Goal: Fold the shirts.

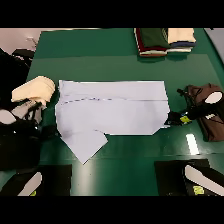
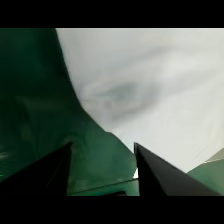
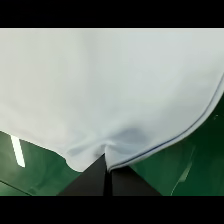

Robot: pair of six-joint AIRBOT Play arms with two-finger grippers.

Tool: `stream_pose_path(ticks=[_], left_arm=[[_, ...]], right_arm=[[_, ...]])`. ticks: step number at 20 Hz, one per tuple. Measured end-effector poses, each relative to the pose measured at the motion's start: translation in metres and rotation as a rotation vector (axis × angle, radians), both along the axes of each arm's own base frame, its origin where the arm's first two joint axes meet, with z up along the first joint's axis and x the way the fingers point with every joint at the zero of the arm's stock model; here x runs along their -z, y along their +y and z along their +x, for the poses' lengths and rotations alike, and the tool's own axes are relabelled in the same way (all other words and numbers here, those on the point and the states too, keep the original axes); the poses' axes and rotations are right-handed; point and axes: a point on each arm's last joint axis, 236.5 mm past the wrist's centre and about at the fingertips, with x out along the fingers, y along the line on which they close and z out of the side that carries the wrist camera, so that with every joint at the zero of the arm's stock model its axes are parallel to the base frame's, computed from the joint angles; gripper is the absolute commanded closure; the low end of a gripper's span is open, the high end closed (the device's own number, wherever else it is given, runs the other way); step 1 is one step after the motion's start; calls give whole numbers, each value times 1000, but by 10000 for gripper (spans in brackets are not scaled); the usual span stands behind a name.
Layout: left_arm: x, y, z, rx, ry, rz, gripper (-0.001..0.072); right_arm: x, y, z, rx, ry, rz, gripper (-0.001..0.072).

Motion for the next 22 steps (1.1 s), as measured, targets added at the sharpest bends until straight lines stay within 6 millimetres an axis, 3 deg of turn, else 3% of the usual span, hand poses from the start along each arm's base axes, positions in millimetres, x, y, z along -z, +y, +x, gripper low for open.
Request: stream_pose_path(ticks=[6,7,8,9,15,22], left_arm=[[19,-37,-1,-49,-43,-97,241],[19,-42,0,-39,-55,-102,289],[20,-47,-1,-27,-64,-104,524],[23,-48,-2,-12,-65,-95,682],[2,-50,-4,99,-61,-63,684],[-59,-42,-26,168,-145,-21,684]], right_arm=[[-4,2,2,-8,-14,-2,694],[-4,2,1,-9,-13,-2,695],[-4,2,1,-10,-11,0,694],[-4,2,0,-12,-9,0,694],[-26,0,2,-31,-64,-19,695],[-61,-32,-39,-20,-91,-141,696]])
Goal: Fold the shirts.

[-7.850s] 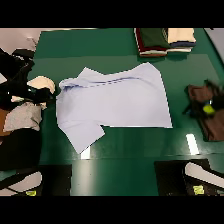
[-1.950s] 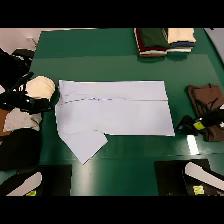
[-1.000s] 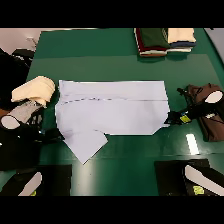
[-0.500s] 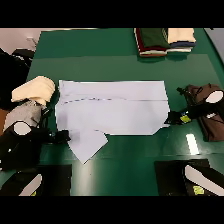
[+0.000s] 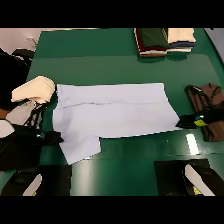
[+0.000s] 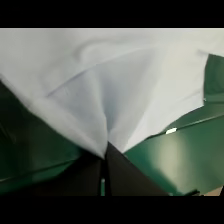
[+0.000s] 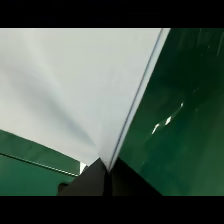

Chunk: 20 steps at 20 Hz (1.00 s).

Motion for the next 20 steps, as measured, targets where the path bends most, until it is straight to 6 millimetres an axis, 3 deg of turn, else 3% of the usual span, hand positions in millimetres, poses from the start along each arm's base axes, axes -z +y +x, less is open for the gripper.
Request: stream_pose_path(ticks=[4,8,13,16,20], left_arm=[[-32,2,-6,6,-48,4,684],[-45,3,29,-11,-127,13,683],[-44,11,117,-27,-220,66,683],[-36,16,175,-37,-245,99,682],[-15,17,233,-37,-249,124,681]], right_arm=[[-13,-12,-6,51,-33,-38,696],[-23,-14,24,28,-58,-54,696],[-29,-15,91,4,-70,-57,696],[-22,-16,130,1,-55,-53,696],[-5,-19,169,14,-21,-44,692]])
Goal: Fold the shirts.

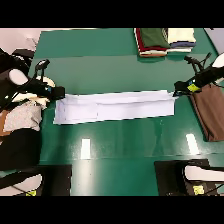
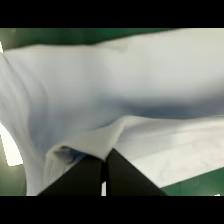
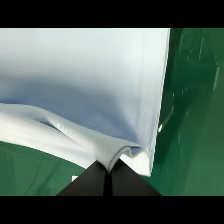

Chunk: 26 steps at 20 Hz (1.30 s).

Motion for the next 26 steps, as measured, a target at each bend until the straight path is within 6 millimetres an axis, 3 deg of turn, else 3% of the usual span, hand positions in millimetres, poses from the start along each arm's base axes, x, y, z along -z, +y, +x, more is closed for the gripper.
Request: stream_pose_path(ticks=[1,2,3,6,7,8,9,10,11,15,18,20,21,22,23,26], left_arm=[[5,0,10,-3,-2,2,649],[9,0,17,-4,-3,6,364],[12,2,24,-5,-8,13,176],[10,1,36,-6,-18,10,180],[7,0,36,1,-13,9,254],[2,-1,37,7,-9,7,472],[-1,-2,36,14,-2,5,626],[-3,-3,35,19,6,1,682],[-5,-5,34,26,11,-4,682],[-10,-17,29,49,25,-30,682],[-12,-41,28,89,14,-49,682],[-13,-59,27,117,2,-60,682],[-12,-70,26,128,-1,-68,683],[-11,-81,24,143,-1,-75,683],[-10,-91,22,157,-1,-81,683],[-1,-126,13,192,13,-97,684]], right_arm=[[5,0,7,2,9,2,671],[9,1,14,6,16,14,499],[13,3,20,9,18,29,341],[15,10,38,26,-7,120,323],[14,11,42,30,-17,151,323],[14,9,43,35,-23,173,323],[15,6,41,43,-23,195,317],[19,1,36,54,-12,212,222],[24,-5,30,66,2,224,178],[55,-29,-3,162,84,285,183],[80,-27,-22,199,145,342,218],[88,-9,-22,207,157,421,341],[91,0,-19,204,153,447,436],[95,7,-15,196,139,453,595],[100,14,-11,181,124,452,689],[95,28,1,123,51,426,695]])
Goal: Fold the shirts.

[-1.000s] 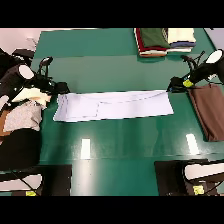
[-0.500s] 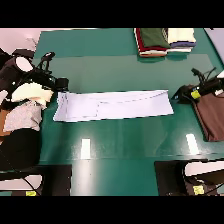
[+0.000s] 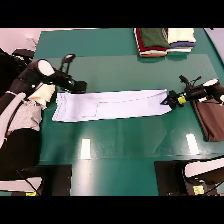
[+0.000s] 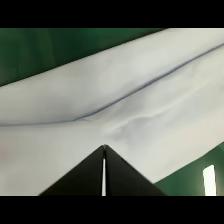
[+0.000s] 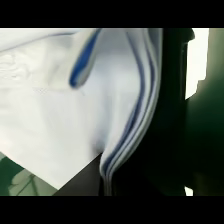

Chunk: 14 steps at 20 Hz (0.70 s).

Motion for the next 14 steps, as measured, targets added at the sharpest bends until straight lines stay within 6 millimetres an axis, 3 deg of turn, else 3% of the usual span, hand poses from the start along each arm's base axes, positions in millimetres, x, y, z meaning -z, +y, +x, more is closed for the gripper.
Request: stream_pose_path(ticks=[2,6,10,14], left_arm=[[10,-25,-4,26,3,-7,684],[31,-79,-5,71,-2,-43,684],[55,-121,-3,95,20,-80,684],[71,-143,-4,109,54,-118,684]], right_arm=[[-20,2,13,-16,-84,-35,695],[-101,23,42,-66,-276,-58,695],[-184,64,55,-139,-431,-60,695],[-242,111,51,-229,-533,-40,696]])
